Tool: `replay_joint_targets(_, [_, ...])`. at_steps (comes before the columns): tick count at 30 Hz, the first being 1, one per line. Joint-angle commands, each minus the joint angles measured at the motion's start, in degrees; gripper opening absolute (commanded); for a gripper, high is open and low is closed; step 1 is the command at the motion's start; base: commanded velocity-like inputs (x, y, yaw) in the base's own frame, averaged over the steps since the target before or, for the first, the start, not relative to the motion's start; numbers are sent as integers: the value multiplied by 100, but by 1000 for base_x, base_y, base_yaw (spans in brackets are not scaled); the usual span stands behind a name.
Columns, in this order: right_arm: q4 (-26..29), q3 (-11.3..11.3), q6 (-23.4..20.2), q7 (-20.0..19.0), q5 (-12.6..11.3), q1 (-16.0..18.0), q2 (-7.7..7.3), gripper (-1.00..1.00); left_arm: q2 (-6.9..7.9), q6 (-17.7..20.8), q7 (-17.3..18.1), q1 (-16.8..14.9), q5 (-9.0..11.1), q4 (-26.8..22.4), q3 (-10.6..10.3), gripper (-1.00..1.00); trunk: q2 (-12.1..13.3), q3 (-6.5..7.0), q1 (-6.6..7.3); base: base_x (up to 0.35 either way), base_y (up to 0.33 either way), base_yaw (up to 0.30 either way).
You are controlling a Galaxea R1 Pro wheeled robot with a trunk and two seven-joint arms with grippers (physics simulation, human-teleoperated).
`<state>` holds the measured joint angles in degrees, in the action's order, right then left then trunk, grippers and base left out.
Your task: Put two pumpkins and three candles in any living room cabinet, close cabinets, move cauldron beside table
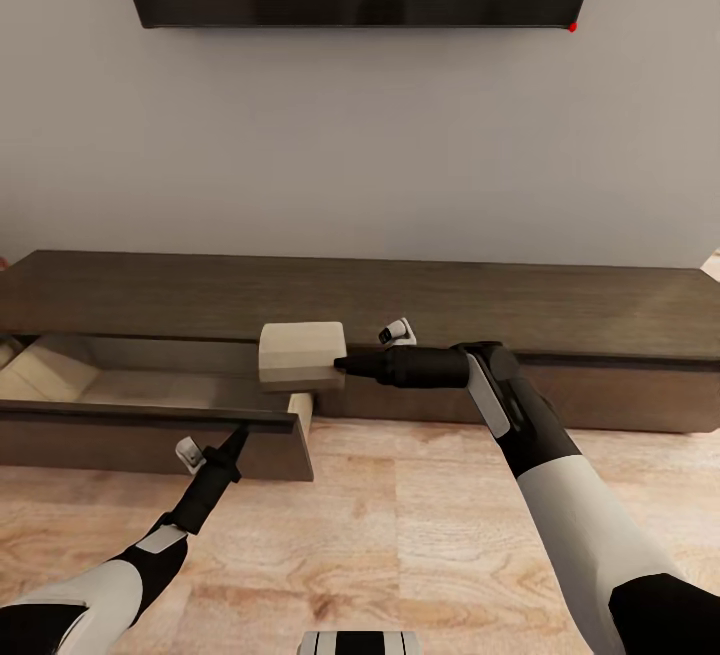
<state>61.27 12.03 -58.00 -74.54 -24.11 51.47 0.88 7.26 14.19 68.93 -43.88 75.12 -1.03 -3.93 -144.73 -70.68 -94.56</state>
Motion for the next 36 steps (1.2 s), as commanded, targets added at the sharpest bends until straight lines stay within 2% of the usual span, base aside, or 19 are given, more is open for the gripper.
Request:
replay_joint_targets(1, [-1, 1, -36, -8, -16, 3, 0, -100, 2, 43, -29, 2, 2, 94, -424, -100, -1, -5, 0, -3, 0, 0])
replay_joint_targets(36, [-1, 1, -36, -8, -16, 3, 0, -100, 3, 43, -51, 2, 2, 112, -424, -100, -1, -5, 0, -27, 0, 0])
